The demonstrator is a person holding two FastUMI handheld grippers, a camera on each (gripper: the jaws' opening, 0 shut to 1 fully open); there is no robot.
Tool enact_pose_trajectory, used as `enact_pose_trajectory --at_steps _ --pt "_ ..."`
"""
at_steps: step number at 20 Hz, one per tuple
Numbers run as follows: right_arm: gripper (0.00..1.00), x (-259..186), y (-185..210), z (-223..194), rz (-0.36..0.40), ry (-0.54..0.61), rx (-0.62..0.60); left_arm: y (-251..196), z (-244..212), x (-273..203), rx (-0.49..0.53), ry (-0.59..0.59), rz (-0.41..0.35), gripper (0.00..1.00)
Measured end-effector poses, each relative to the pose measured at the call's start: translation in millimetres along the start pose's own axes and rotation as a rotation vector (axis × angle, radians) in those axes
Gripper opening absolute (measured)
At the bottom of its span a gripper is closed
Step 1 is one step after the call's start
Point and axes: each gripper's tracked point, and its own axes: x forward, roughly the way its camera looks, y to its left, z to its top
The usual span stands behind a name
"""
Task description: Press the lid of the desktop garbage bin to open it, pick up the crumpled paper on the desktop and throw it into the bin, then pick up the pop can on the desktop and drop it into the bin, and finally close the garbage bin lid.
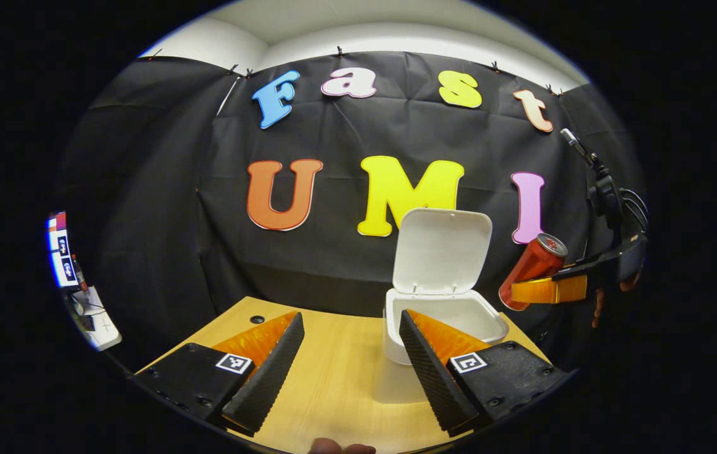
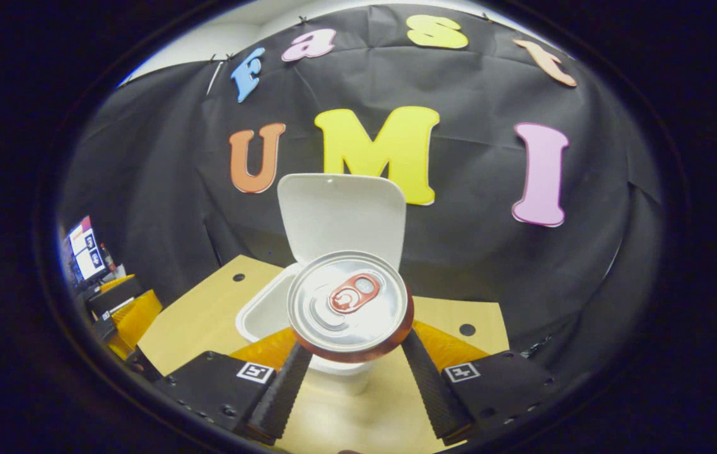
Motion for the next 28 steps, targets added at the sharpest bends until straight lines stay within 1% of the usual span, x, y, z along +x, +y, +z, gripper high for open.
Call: enact_pose_trajectory --at_steps 1,5,8,11,15,17,19,21,25,28 --pt "0.82 8 7 3 0.013 0.01 -0.003 8 0 -4 0.002 -0.001 0.019 0.98" --pt "0.82 47 20 4 0.013 0.072 -0.017 38 1 -23 0.007 -0.007 0.1 0.98" --pt "0.83 64 20 5 -0.002 0.092 -0.028 51 0 -28 -0.003 -0.003 0.134 0.98" --pt "0.82 74 25 6 0.002 0.103 -0.033 56 -1 -30 -0.006 0.0 0.156 0.98" --pt "0.83 83 28 6 0.005 0.116 -0.042 58 1 -31 -0.001 -0.001 0.164 0.98" --pt "0.83 85 27 5 -0.005 0.116 -0.045 58 1 -30 0.001 0.002 0.17 0.98" --pt "0.84 88 27 9 -0.012 0.109 -0.027 56 1 -32 0.002 0.002 0.168 0.98" --pt "0.88 89 25 15 -0.015 0.094 -0.019 58 2 -33 0.005 0.0 0.173 0.98" --pt "0.89 79 18 23 -0.035 0.058 -0.009 55 2 -32 -0.003 0.0 0.171 0.98" --pt "0.91 68 12 33 -0.064 0.018 0.003 49 3 -31 -0.009 -0.003 0.155 0.98"
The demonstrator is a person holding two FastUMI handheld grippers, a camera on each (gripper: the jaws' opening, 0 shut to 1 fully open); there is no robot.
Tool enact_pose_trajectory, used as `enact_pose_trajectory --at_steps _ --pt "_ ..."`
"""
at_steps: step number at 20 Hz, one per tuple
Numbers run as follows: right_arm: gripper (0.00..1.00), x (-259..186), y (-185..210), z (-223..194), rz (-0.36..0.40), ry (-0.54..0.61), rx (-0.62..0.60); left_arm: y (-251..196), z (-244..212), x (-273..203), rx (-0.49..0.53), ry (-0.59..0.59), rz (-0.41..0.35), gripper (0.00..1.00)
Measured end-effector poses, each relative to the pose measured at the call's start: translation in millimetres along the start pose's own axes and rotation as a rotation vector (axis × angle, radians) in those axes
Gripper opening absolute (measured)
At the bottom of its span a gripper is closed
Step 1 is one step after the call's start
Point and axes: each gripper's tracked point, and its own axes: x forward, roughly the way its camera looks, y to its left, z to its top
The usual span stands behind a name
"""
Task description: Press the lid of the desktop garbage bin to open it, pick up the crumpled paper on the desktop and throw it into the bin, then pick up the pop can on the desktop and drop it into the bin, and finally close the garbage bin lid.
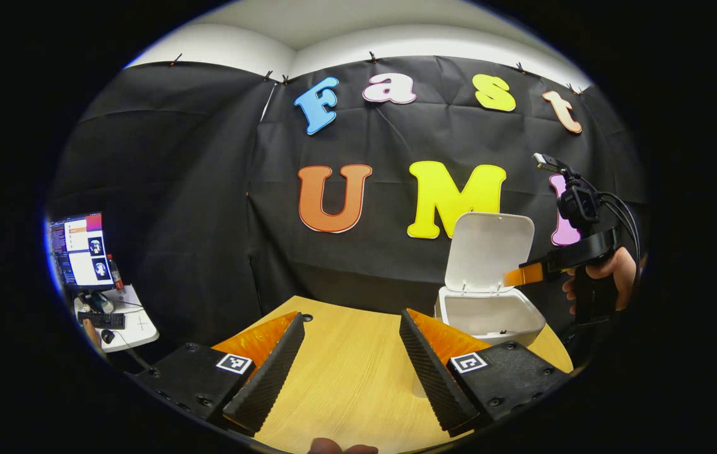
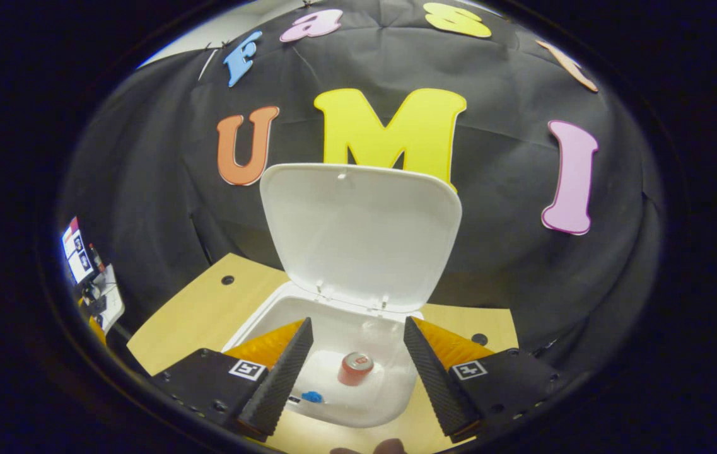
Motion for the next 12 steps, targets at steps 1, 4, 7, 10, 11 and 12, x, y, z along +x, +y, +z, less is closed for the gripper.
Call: enact_pose_trajectory --at_steps 1,4,7,10,11,12 --pt "0.91 -3 0 5 -0.005 -0.013 0.01 -2 0 1 0.0 -0.001 -0.007 0.98" --pt "0.91 -18 6 22 -0.007 -0.055 0.042 -7 0 2 -0.004 -0.005 -0.024 0.98" --pt "0.94 -36 7 45 -0.02 -0.117 0.048 -9 -1 5 -0.004 -0.006 -0.041 0.98" --pt "0.93 -55 2 74 -0.038 -0.189 0.053 -14 -1 8 -0.014 -0.005 -0.06 0.98" --pt "0.94 -59 0 85 -0.046 -0.213 0.056 -16 0 9 -0.016 -0.008 -0.066 0.98" --pt "0.93 -63 -1 95 -0.055 -0.233 0.062 -18 0 9 -0.016 -0.008 -0.072 0.98"
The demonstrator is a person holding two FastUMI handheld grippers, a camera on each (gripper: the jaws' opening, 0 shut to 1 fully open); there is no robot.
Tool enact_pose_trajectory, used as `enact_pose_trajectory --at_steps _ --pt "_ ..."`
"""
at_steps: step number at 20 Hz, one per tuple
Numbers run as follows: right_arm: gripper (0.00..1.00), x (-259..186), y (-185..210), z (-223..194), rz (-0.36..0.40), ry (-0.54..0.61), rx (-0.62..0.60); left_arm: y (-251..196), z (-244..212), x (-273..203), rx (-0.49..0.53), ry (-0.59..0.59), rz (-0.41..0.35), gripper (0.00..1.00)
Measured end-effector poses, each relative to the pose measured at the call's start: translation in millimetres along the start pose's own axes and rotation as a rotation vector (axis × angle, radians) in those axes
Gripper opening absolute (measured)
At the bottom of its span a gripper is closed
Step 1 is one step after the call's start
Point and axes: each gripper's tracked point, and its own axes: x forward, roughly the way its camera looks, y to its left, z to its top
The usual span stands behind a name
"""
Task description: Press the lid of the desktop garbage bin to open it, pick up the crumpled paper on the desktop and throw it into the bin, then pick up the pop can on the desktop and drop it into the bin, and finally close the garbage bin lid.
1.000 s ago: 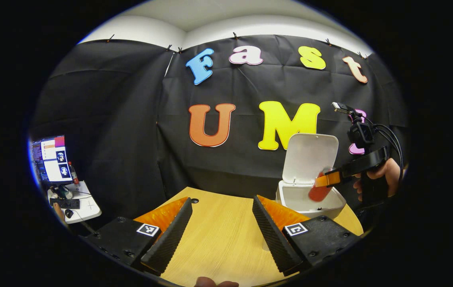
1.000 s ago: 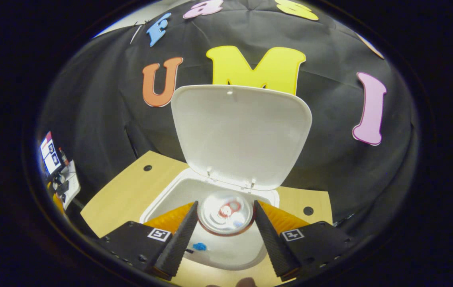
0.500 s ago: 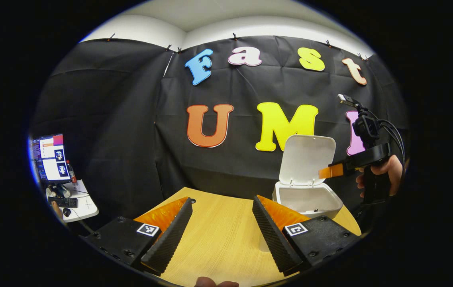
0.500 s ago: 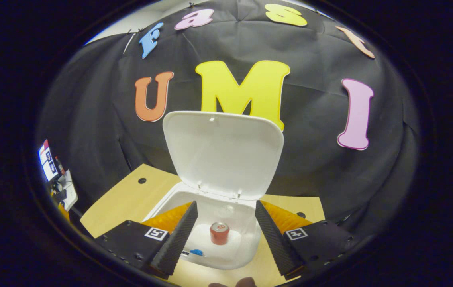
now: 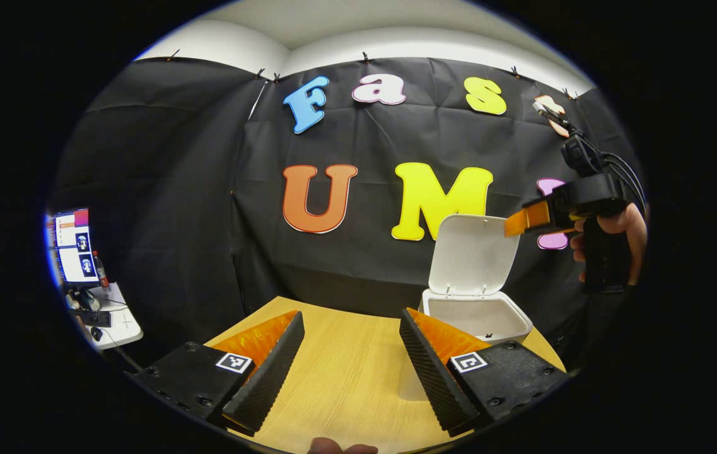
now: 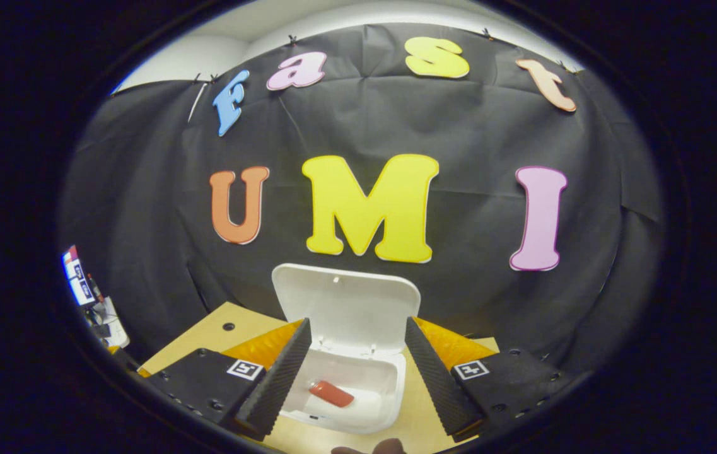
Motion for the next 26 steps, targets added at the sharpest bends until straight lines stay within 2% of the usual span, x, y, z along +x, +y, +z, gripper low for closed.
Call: enact_pose_trajectory --at_steps 4,7,12,17,26 --pt "0.93 9 -5 47 -0.06 -0.085 0.033 -3 1 3 0.011 -0.006 -0.023 0.98" --pt "0.93 33 -4 61 -0.085 -0.095 0.041 -1 3 5 0.025 -0.004 -0.016 1.0" --pt "0.93 77 3 52 -0.073 -0.044 0.055 10 2 8 0.03 0.004 0.018 0.98" --pt "0.93 97 9 41 -0.062 -0.009 0.058 16 -2 11 0.023 0.024 0.04 0.99" --pt "0.94 85 14 24 -0.053 0.028 0.068 19 0 4 0.02 0.007 0.026 0.98"
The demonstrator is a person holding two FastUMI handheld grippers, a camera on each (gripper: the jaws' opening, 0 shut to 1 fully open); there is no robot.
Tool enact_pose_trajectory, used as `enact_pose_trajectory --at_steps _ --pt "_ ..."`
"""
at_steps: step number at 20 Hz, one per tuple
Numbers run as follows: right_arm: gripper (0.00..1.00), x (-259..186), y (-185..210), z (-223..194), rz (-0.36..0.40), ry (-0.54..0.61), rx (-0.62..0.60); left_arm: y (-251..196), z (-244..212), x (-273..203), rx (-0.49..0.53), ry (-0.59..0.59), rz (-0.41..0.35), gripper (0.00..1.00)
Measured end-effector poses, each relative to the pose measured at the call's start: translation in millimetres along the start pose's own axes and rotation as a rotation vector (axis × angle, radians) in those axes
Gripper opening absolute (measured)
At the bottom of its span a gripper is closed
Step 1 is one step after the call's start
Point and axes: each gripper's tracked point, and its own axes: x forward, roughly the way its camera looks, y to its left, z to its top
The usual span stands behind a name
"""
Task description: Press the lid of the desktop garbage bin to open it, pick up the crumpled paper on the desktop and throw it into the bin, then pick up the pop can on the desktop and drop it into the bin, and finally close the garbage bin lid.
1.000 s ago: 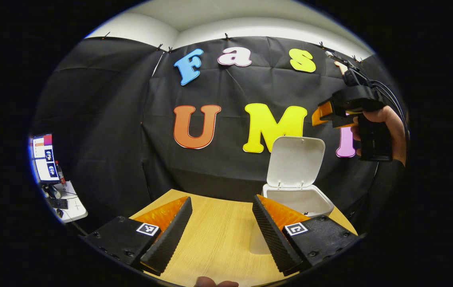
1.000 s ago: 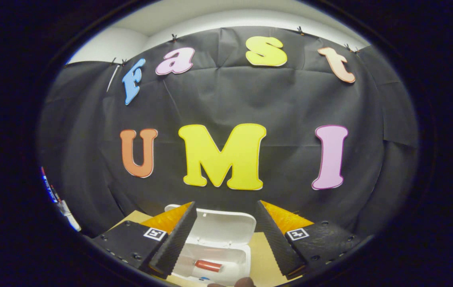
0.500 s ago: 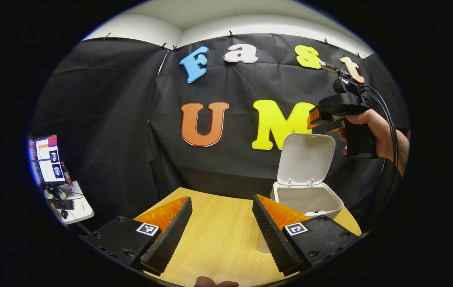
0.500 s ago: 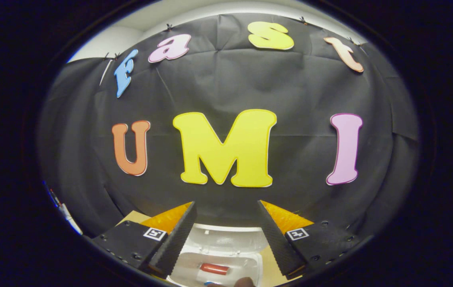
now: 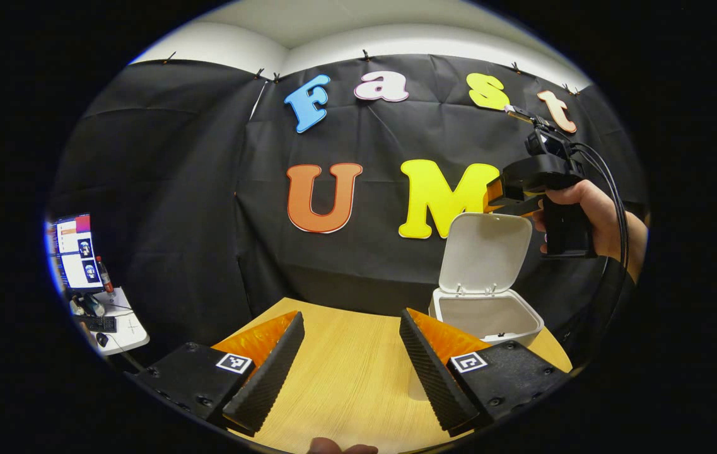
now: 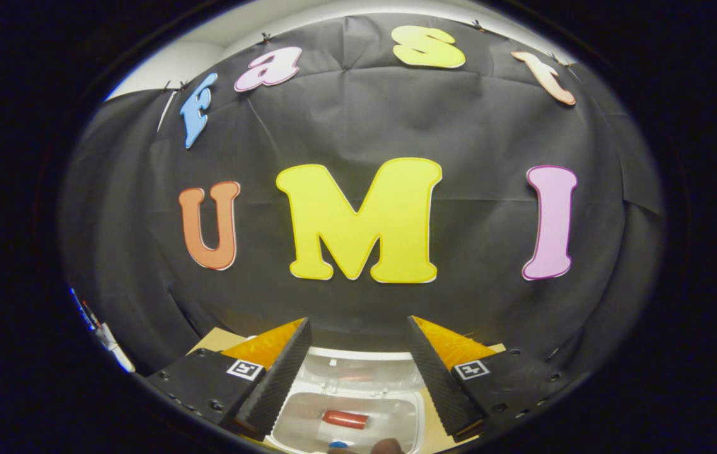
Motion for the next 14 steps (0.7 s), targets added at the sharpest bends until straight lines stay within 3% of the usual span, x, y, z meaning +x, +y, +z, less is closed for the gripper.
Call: enact_pose_trajectory --at_steps 14 --pt "0.94 -80 -2 -93 -0.001 0.087 0.034 -1 2 -31 0.016 -0.024 -0.081 0.98"
